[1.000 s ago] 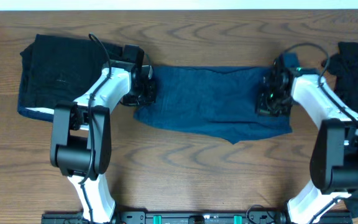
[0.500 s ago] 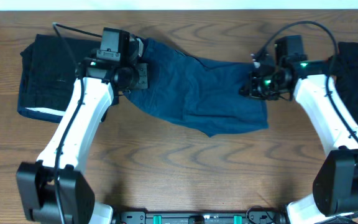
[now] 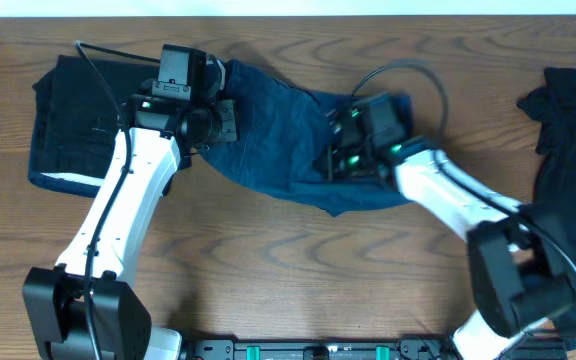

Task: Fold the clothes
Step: 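Hold the left end with left gripper, fold right end leftward with right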

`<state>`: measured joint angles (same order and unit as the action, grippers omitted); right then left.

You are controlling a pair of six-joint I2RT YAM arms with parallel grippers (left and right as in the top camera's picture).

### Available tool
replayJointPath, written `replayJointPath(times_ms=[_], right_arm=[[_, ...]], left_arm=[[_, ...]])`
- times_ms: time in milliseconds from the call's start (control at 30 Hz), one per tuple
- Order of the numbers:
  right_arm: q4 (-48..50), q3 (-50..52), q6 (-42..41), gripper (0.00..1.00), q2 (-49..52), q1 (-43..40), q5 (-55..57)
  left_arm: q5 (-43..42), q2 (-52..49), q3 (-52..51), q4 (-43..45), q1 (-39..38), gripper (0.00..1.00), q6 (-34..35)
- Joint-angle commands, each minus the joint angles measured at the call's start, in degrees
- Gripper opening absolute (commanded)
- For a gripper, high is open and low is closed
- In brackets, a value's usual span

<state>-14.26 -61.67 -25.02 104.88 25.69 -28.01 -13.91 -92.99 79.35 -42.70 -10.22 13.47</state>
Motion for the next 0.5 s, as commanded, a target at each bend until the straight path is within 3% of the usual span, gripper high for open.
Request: replayJointPath(times_ms=[0, 267, 467], right_arm=[[3.0, 1.5, -2.4, 0.01, 3.5, 3.2, 1.2], [4.8, 1.5, -3.7, 0.01, 10.2, 7.3, 2.5], [4.3, -0.5, -0.4, 0.01, 7.0, 5.2, -2.0]], left_arm=[[0.4, 0.9, 1.2, -0.2, 0.2, 0.06, 6.2], [-0.7, 0.9, 1.2, -1.7, 0.1, 0.06, 10.9], [-0.9, 0.9, 1.2, -2.6, 0.1, 0.06, 10.8]])
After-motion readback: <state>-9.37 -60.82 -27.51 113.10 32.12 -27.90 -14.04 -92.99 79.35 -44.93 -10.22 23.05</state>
